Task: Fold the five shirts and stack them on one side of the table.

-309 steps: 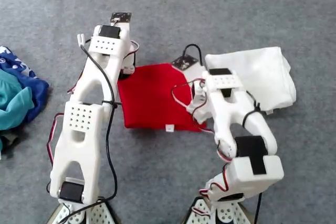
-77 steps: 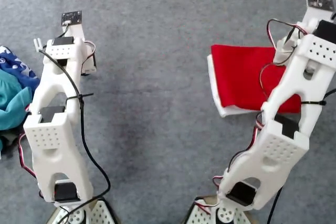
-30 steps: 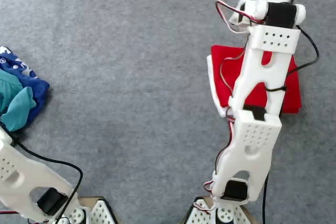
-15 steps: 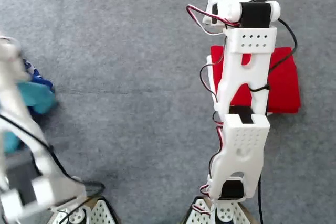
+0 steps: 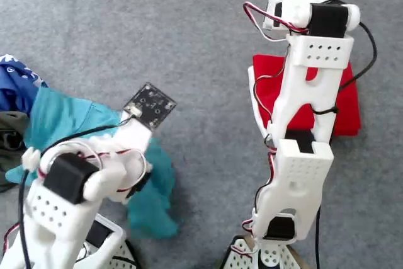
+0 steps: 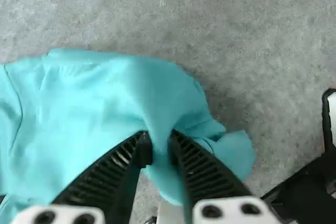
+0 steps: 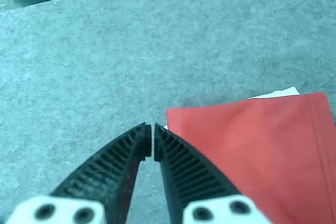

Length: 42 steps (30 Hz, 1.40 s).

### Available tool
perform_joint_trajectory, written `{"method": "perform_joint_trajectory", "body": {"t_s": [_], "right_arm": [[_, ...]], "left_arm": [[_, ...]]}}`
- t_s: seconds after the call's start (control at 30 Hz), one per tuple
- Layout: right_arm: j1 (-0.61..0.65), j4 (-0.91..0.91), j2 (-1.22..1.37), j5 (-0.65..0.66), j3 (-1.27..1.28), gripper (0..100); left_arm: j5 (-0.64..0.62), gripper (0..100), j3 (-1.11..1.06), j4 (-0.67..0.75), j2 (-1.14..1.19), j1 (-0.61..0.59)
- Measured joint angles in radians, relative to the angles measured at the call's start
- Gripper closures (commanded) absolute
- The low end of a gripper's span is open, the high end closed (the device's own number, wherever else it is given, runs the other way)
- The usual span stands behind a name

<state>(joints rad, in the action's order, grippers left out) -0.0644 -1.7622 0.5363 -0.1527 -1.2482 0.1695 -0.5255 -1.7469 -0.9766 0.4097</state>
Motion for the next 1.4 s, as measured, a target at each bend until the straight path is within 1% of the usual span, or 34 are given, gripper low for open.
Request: {"method": "perform_joint_trajectory", "body": {"t_s": [0.07, 0.13, 0.2, 0.3, 0.37, 0.43, 0.5, 0.57, 0.67, 0.77, 0.83, 0.9, 0.97, 1.03, 1.13, 1.2, 1.27, 1.4], "right_arm": [[0.008, 0.000, 0.000, 0.018, 0.037, 97.8], [0.028, 0.000, 0.000, 0.025, 0.080, 94.3], [0.057, 0.000, 0.002, 0.025, 0.126, 87.0], [0.126, 0.000, 0.014, 0.025, 0.178, 74.9], [0.199, 0.000, 0.031, 0.025, 0.198, 71.4], [0.287, 0.000, 0.044, 0.025, 0.201, 71.3], [0.391, 0.002, 0.074, 0.025, 0.213, 71.3], [0.499, 0.002, 0.124, 0.025, 0.230, 71.3], [0.663, 0.003, 0.206, 0.025, 0.230, 71.3], [0.807, 0.003, 0.282, 0.025, 0.230, 71.3], [0.884, 0.005, 0.328, 0.025, 0.230, 71.3], [0.933, 0.005, 0.373, 0.025, 0.230, 71.3], [0.947, 0.008, 0.416, 0.026, 0.230, 73.2], [0.933, 0.008, 0.443, 0.026, 0.230, 81.2], [0.878, 0.008, 0.453, 0.026, 0.230, 98.8], [0.821, 0.008, 0.456, 0.026, 0.241, 96.1], [0.766, 0.008, 0.457, 0.026, 0.264, 98.2], [0.652, 0.008, 0.457, 0.026, 0.324, 98.5]], "left_arm": [[0.003, 74, 0.000, -0.006, -0.014, -0.044], [0.003, 73, 0.009, -0.011, -0.018, -0.138], [0.008, 73, 0.041, -0.011, -0.018, -0.262], [0.048, 73, 0.103, -0.011, -0.017, -0.476], [0.068, 73, 0.112, -0.011, -0.017, -0.626], [0.087, 74, 0.110, -0.002, -0.015, -0.792], [0.107, 74, 0.077, 0.057, -0.006, -0.973], [0.124, 74, 0.011, 0.146, 0.023, -1.142], [0.163, 74, -0.124, 0.301, 0.098, -1.338], [0.207, 74, -0.224, 0.416, 0.180, -1.415], [0.230, 74, -0.233, 0.453, 0.232, -1.455], [0.247, 74, -0.232, 0.468, 0.273, -1.496], [0.256, 74, -0.230, 0.473, 0.316, -1.517], [0.256, 74, -0.224, 0.476, 0.354, -1.530], [0.256, 74, -0.213, 0.477, 0.393, -1.533], [0.256, 74, -0.212, 0.477, 0.417, -1.534], [0.256, 74, -0.212, 0.477, 0.440, -1.534], [0.256, 74, -0.212, 0.477, 0.486, -1.534]]}}
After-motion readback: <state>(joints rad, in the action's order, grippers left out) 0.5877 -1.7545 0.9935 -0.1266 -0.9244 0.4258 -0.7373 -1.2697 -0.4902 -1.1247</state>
